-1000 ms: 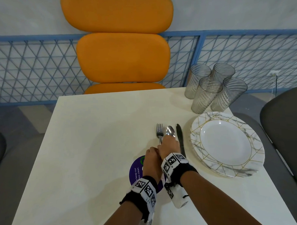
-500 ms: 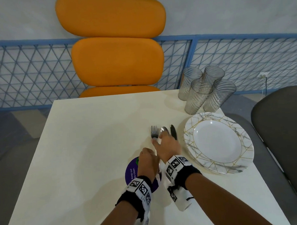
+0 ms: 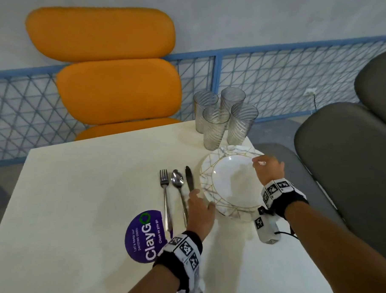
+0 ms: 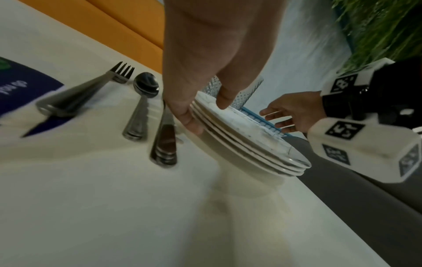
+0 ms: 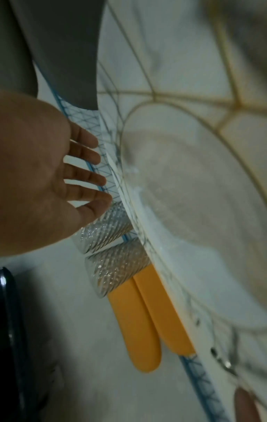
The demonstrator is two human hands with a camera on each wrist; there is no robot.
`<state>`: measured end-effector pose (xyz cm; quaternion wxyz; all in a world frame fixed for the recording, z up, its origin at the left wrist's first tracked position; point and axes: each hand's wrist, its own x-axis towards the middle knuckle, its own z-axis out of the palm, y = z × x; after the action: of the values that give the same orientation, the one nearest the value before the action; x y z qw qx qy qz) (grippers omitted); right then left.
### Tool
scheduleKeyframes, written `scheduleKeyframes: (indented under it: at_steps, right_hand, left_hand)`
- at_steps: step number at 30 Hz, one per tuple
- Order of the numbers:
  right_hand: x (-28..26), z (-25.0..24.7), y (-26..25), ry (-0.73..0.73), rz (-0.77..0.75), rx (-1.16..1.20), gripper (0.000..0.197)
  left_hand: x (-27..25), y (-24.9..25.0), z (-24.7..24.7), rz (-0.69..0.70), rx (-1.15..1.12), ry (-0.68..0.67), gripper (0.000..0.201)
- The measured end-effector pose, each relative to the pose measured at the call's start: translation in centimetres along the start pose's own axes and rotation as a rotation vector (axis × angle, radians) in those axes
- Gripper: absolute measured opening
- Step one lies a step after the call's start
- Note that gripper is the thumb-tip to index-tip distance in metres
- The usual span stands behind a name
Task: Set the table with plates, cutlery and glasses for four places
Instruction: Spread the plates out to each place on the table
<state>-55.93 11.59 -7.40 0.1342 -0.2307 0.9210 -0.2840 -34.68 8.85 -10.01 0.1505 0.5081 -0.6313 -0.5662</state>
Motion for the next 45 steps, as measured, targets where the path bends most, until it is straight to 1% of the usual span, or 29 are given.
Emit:
scheduleKeyframes:
  at_steps: [1, 3, 6, 8, 10, 12, 15, 17, 18, 20, 22, 23, 26, 28, 29, 30, 32, 34, 37, 39, 42, 45]
  right_hand:
    - [0.4, -0.2, 0.5, -0.001, -0.001, -0.064, 0.024]
    - [1.4, -0.4, 1.2, -0.046, 0.020, -0.169, 0.041]
    - [2.7, -0.2, 2.5, -0.190, 0.122, -0.171, 0.064]
    - [3.2, 0.1, 3.4, -0.255, 0.126, -0.165, 0.070]
    - [3.4, 0.2, 4.2, -0.238, 0.119, -0.187, 0.072]
    - [3.4, 0.1, 4.5, -0.237, 0.156, -0.186, 0.072]
    - [2.8, 0.0, 5.1, -0.284, 0.237, -0.177, 0.068]
    - [3.0, 1.0, 6.9, -0.313, 0.260, -0.142, 0.063]
    - [3.0, 1.6, 7.7, -0.332, 0.252, -0.128, 0.057]
    - [1.8, 2.0, 7.4, -0.353, 0.239, -0.078, 0.044]
    - [-1.4, 1.2, 4.4, -0.339, 0.189, 0.034, 0.034]
    - [-3.1, 0.7, 2.9, -0.327, 0.159, 0.103, 0.034]
    - [-7.3, 0.1, -1.9, -0.368, 0.083, 0.226, 0.051]
    - [-8.8, 0.5, -4.5, -0.378, 0.019, 0.221, 0.060]
    - [-9.2, 1.1, -5.7, -0.396, -0.011, 0.208, 0.060]
    - [-9.8, 1.5, -6.9, -0.414, -0.050, 0.198, 0.055]
    - [-10.7, 2.3, -9.2, -0.473, -0.070, 0.197, 0.035]
    - [-11.5, 3.3, -11.1, -0.536, -0.021, 0.268, 0.014]
    - [-13.0, 4.5, -13.5, -0.695, 0.135, 0.555, 0.016]
    - [-13.7, 5.4, -15.0, -0.750, 0.202, 0.715, 0.012]
    - [-13.5, 7.0, -17.0, -0.697, 0.227, 0.881, 0.010]
    - [-12.4, 9.1, -18.5, -0.563, 0.269, 0.998, 0.022]
  left_hand:
    - [0.3, 0.3, 0.4, -0.041, -0.006, 0.002, 0.057]
    - [1.0, 0.8, 1.1, -0.113, -0.033, 0.008, 0.066]
    - [1.7, 1.6, 1.7, -0.163, -0.036, 0.013, 0.071]
    - [2.0, 1.9, 1.9, -0.196, -0.048, 0.019, 0.069]
    - [2.1, 2.0, 2.1, -0.216, -0.061, 0.050, 0.062]
    - [1.7, 2.1, 2.0, -0.188, -0.084, 0.088, 0.052]
    - [0.5, 1.8, 1.6, -0.133, -0.185, 0.129, 0.035]
    - [-0.3, 1.4, 0.6, -0.115, -0.264, 0.138, 0.024]
    - [-0.9, 1.3, -0.1, -0.111, -0.307, 0.141, 0.022]
    - [-1.8, 0.8, -1.7, -0.106, -0.405, 0.141, 0.033]
    - [-2.9, 0.5, -3.5, -0.133, -0.538, 0.137, 0.046]
    - [-3.4, 0.4, -4.5, -0.164, -0.610, 0.140, 0.048]
    - [-4.0, -0.9, -8.8, -0.243, -0.763, 0.246, 0.049]
    - [-4.6, -1.9, -12.2, -0.248, -0.825, 0.323, 0.057]
    - [-4.8, -2.7, -13.7, -0.242, -0.842, 0.359, 0.060]
    - [-5.2, -3.4, -15.2, -0.237, -0.867, 0.389, 0.061]
    - [-6.0, -4.4, -17.9, -0.237, -0.900, 0.452, 0.053]
    - [-6.6, -5.2, -20.4, -0.229, -0.914, 0.510, 0.043]
    - [-7.1, -6.5, -24.0, -0.196, -0.924, 0.571, 0.034]
    - [-7.1, -7.2, -26.2, -0.168, -0.933, 0.614, 0.034]
    - [-6.9, -8.3, -29.7, -0.127, -0.946, 0.679, 0.039]
    - [-6.6, -10.1, -33.6, -0.104, -0.914, 0.774, 0.050]
